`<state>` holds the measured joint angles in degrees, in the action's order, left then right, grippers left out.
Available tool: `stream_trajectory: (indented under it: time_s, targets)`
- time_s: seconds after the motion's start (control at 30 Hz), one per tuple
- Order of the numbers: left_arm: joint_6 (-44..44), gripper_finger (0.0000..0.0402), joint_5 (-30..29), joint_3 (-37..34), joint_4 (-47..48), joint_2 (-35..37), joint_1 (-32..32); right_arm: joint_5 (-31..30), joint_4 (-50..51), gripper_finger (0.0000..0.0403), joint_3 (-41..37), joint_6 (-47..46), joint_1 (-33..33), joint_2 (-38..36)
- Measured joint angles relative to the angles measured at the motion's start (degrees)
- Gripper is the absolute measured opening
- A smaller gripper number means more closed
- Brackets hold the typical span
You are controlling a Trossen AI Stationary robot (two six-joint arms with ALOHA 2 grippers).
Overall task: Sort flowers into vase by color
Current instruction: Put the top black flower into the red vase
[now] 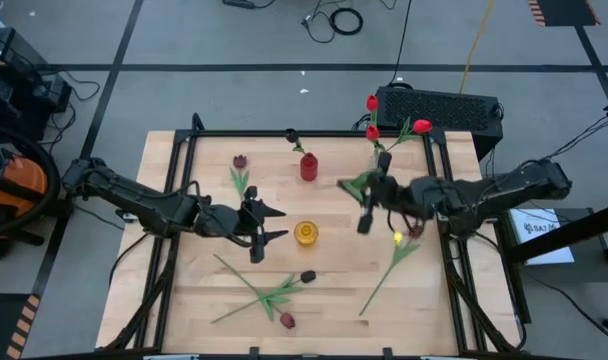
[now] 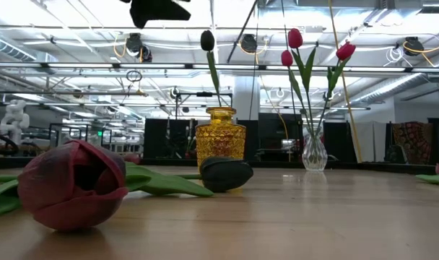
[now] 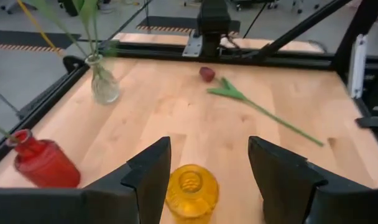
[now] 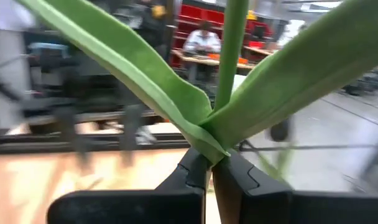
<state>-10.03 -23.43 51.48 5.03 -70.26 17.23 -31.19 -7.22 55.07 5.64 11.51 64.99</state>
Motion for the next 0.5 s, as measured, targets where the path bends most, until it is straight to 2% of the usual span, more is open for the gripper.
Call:
stream_trajectory:
  time_s: [0.13,0.37,0.5]
  targets:
    - [0.03,0.0221,-2.81,-0.2,-0.21,-0.78,-0.41,3.09,0.1,0.0004,0.0,-0.43,-8.09,0.78]
    - [-0.08,0.0221,-3.6,-1.23,0.78,-0.97,-1.95,16.93,-2.51,0.0007,0.02,-5.05,-20.05,3.67]
    - [-0.08,0.0221,-3.6,-1.27,0.9,-0.98,-1.9,18.2,-3.31,0.0007,0.02,-5.41,-23.23,6.17]
